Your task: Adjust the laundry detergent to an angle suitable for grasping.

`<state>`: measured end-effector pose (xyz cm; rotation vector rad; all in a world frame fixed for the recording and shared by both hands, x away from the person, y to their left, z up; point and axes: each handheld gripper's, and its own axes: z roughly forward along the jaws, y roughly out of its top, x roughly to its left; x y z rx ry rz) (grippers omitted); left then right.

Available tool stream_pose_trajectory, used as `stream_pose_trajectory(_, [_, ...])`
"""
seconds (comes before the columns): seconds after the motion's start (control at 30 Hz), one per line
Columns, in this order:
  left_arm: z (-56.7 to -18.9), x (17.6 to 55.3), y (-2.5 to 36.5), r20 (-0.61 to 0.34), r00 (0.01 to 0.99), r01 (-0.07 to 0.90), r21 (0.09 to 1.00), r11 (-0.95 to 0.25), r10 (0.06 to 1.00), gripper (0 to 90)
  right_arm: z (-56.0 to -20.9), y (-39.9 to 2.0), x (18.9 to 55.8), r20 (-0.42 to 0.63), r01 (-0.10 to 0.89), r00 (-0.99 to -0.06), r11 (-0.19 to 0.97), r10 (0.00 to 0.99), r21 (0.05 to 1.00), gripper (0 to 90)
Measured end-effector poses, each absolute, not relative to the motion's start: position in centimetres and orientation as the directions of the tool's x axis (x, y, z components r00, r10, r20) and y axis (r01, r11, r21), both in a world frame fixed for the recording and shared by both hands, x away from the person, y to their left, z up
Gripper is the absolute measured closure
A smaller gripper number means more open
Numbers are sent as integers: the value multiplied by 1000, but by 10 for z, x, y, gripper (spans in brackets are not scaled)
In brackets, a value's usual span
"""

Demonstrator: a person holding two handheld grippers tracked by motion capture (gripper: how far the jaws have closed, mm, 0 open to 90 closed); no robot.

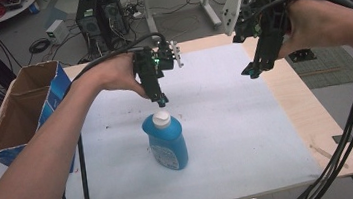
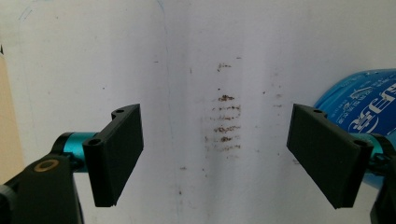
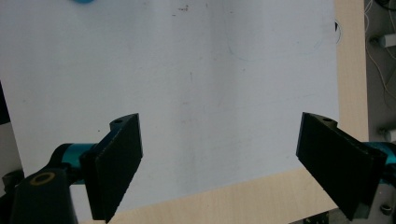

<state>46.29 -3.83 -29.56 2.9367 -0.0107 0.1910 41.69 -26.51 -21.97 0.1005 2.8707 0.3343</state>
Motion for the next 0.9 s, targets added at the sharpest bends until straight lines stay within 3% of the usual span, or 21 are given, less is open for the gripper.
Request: stream_pose_trajectory(0.9, [-291,460,-30,127,992,-18,214,-977,9,188,-222,-257,418,-235,43,-967,975,96,220,137])
